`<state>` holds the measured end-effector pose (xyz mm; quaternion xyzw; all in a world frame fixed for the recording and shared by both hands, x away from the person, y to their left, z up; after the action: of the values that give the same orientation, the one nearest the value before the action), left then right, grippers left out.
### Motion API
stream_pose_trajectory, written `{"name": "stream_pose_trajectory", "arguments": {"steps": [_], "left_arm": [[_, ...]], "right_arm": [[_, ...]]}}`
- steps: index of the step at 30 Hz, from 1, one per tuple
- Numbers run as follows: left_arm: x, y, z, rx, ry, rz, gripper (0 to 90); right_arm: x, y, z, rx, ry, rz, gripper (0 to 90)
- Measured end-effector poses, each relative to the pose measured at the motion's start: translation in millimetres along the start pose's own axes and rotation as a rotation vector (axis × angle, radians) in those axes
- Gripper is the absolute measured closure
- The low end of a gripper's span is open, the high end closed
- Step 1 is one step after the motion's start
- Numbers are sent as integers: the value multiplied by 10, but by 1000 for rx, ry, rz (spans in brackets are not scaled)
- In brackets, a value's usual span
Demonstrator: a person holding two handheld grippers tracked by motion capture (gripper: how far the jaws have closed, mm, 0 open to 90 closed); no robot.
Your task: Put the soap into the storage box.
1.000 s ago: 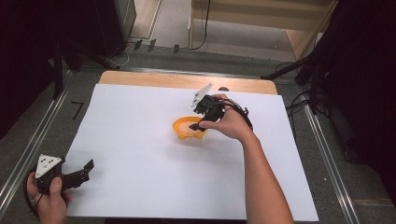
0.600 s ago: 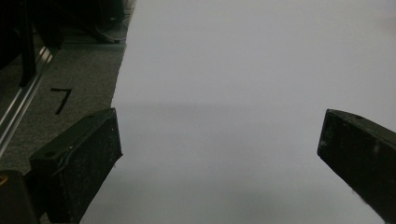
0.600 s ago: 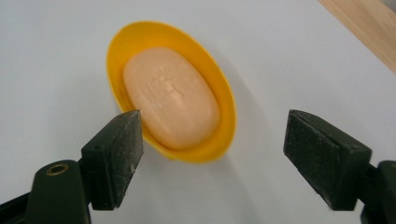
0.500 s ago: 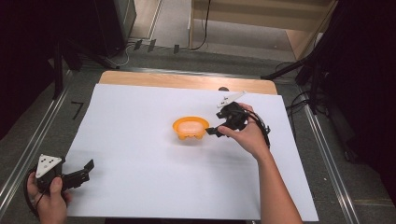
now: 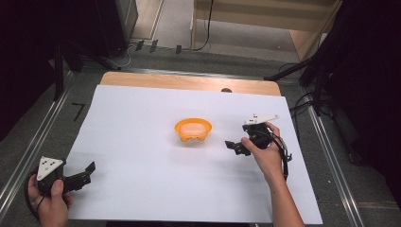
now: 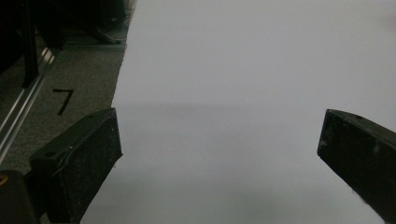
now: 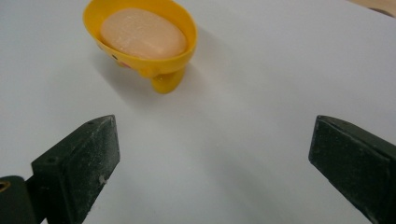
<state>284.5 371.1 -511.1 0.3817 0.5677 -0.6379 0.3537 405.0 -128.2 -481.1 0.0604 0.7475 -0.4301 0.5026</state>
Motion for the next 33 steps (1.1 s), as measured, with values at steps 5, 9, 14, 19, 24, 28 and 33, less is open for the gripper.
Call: {"name": "stream_pose_trajectory", "arguments": {"steps": [5, 9, 14, 19, 24, 28, 33], "left_arm": [[0, 0, 2, 0, 0, 1, 0], [0, 0, 1, 0, 1, 1, 1], [-1, -1, 1, -1, 1, 2, 1], [1, -1, 4, -3, 6, -1, 0], [1, 0, 5, -5, 8, 0, 0], [1, 0, 5, -6, 9, 0, 0], [0, -1, 6, -7, 9, 1, 1]], "right_arm": [[133, -125, 46, 48, 46, 52, 14], [243, -239, 99, 97, 80, 89, 15], [419, -380, 182, 129, 131, 120, 15], [623, -506, 237, 149, 175, 138, 15], [808, -639, 283, 178, 200, 164, 15], [963, -747, 339, 201, 218, 179, 14], [1140, -899, 405, 232, 241, 192, 14]]}}
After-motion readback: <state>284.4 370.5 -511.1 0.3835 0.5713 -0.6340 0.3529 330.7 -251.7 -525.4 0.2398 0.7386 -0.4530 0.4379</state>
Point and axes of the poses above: each handheld gripper's, and its own axes: y roughly forward along the jaws, x roughly out of its underside, z roughly to its right, the point moved 9 cm from there along y, roughly forward along the jaws, and after that the axes turned 5 degrees about z, right-handed, at the moved point
